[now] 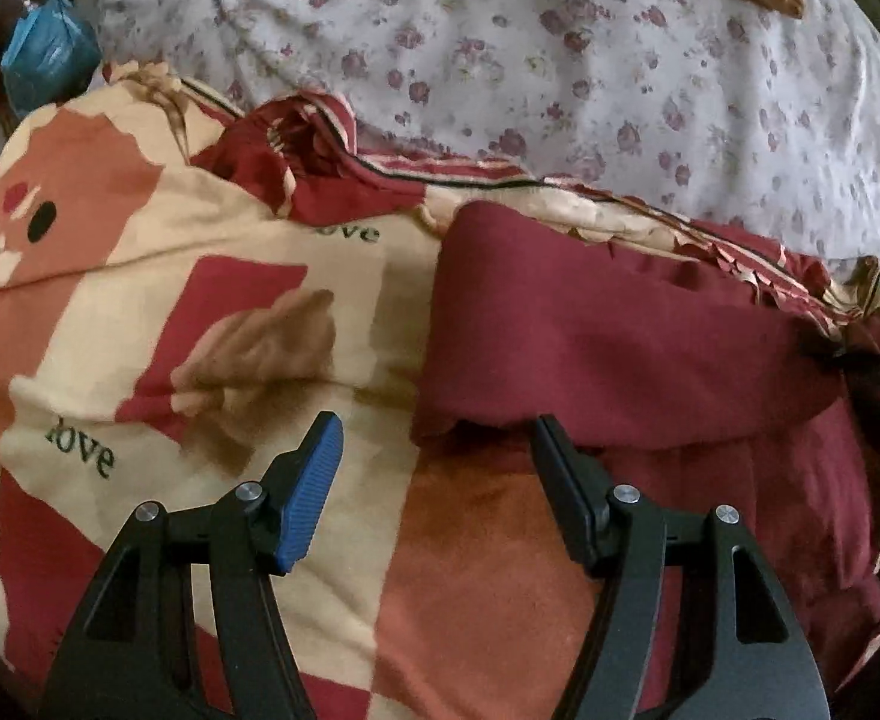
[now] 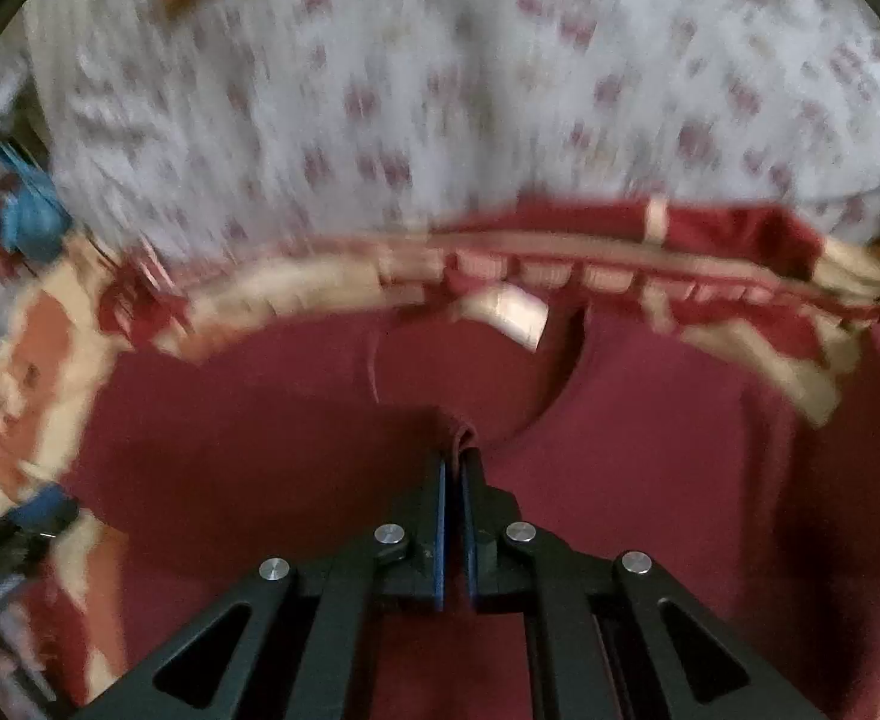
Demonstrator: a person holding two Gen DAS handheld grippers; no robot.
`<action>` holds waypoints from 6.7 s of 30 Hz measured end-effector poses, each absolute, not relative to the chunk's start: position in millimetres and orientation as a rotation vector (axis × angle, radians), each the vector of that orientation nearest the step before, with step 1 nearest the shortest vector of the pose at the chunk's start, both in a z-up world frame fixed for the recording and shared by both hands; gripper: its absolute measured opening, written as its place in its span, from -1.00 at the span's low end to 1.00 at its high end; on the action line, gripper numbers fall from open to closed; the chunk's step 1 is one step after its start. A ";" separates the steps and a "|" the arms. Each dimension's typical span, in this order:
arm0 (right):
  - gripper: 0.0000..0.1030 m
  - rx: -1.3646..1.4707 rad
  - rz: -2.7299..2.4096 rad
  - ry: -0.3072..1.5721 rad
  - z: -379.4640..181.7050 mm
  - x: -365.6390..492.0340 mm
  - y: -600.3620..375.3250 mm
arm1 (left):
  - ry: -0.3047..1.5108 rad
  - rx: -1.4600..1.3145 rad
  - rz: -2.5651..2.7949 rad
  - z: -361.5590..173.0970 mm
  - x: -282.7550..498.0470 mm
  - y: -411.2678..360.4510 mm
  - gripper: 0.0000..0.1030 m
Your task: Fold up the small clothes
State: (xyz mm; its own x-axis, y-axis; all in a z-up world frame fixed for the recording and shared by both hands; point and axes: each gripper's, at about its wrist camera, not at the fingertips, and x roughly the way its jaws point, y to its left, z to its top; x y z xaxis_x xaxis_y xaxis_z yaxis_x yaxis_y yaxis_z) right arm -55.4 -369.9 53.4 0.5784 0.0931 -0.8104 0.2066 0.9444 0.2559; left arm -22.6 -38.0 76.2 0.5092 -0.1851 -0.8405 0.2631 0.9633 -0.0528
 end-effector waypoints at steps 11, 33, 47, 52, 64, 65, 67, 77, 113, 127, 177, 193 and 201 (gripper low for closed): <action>-0.92 0.265 -0.415 0.929 65.2 -88.4 -453.5 | 1.031 0.120 -0.356 67.4 -28.2 -81.5 0.27; -0.04 0.064 0.318 1.070 26.1 79.9 -223.3 | 1.069 -0.101 -0.396 37.3 -9.6 -67.6 0.29; -0.88 0.149 0.394 1.092 30.0 74.6 -200.7 | 1.034 -0.119 -0.406 61.6 -14.4 -41.7 0.22; -0.18 0.114 0.196 1.052 61.1 -2.9 -277.3 | 0.919 -0.063 -0.372 94.5 -26.3 -44.0 0.22; -0.11 0.341 -0.089 1.118 40.3 -62.7 -399.8 | 1.074 0.094 -0.386 41.7 -9.3 -120.9 0.23; -0.11 0.344 -0.082 1.086 50.6 -68.5 -405.3 | 1.073 0.094 -0.382 45.3 -9.7 -120.3 0.23; -0.09 0.316 -0.125 0.999 78.9 -82.2 -423.8 | 1.049 0.087 -0.374 55.5 -10.3 -117.6 0.23; 0.57 0.502 -0.498 1.069 30.2 -55.5 -574.8 | 0.971 0.095 -0.391 83.0 -12.9 -132.3 0.23; -0.12 0.320 0.065 0.942 87.1 -165.2 -418.0 | 1.070 -0.020 -0.452 79.3 70.4 -206.8 0.43; -0.10 0.394 -0.087 0.911 86.7 -201.4 -483.2 | 1.087 0.020 -0.537 95.3 89.2 -258.4 -0.86; 0.10 0.467 -0.153 0.985 44.5 -151.4 -484.7 | 1.072 0.004 -0.415 59.4 -5.5 -119.2 -0.69; -0.79 0.344 -0.289 0.968 36.7 -143.5 -482.8 | 1.051 0.063 -0.415 65.9 -22.7 -124.9 -0.42; -0.10 0.434 -0.178 0.986 55.9 -183.7 -464.6 | 1.062 -0.009 -0.442 80.4 -55.6 -96.3 0.11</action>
